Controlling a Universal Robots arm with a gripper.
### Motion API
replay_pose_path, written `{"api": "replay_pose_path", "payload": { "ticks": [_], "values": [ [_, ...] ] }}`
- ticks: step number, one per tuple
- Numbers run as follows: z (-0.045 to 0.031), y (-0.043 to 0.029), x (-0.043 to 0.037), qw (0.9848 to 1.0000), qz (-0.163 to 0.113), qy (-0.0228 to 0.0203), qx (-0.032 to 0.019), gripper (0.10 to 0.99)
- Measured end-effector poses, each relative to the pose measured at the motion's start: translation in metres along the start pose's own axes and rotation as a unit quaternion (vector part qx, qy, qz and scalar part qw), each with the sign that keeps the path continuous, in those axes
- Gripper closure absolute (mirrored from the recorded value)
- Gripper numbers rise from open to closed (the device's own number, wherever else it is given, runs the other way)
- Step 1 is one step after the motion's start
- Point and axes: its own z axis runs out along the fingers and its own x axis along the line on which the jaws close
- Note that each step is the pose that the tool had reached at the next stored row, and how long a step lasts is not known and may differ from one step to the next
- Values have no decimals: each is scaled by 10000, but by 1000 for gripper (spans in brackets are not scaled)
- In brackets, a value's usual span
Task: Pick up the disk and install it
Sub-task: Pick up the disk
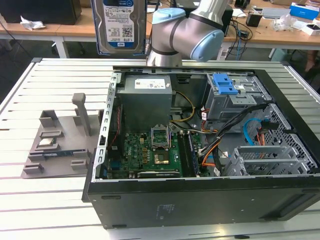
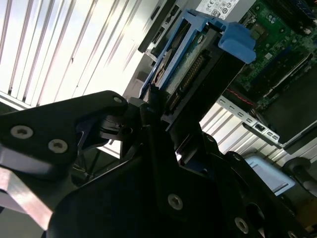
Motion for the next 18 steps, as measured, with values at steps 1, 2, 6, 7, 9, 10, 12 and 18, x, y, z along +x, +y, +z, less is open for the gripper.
{"api": "replay_pose_path", "payload": {
  "ticks": [1,2,6,7,9,10,12,18],
  "values": [
    [-2,-33,1,10000,-1,0,0,722],
    [-4,-61,1,10000,-1,0,0,722],
    [-11,-184,6,10000,-1,0,0,722],
    [-13,-216,7,10000,-1,0,0,722],
    [-18,-292,10,10000,0,0,0,722],
    [-20,-314,11,10000,-1,0,0,722],
    [-23,-363,13,10000,0,0,0,722],
    [-33,-523,20,10000,0,0,0,722]
  ]
}}
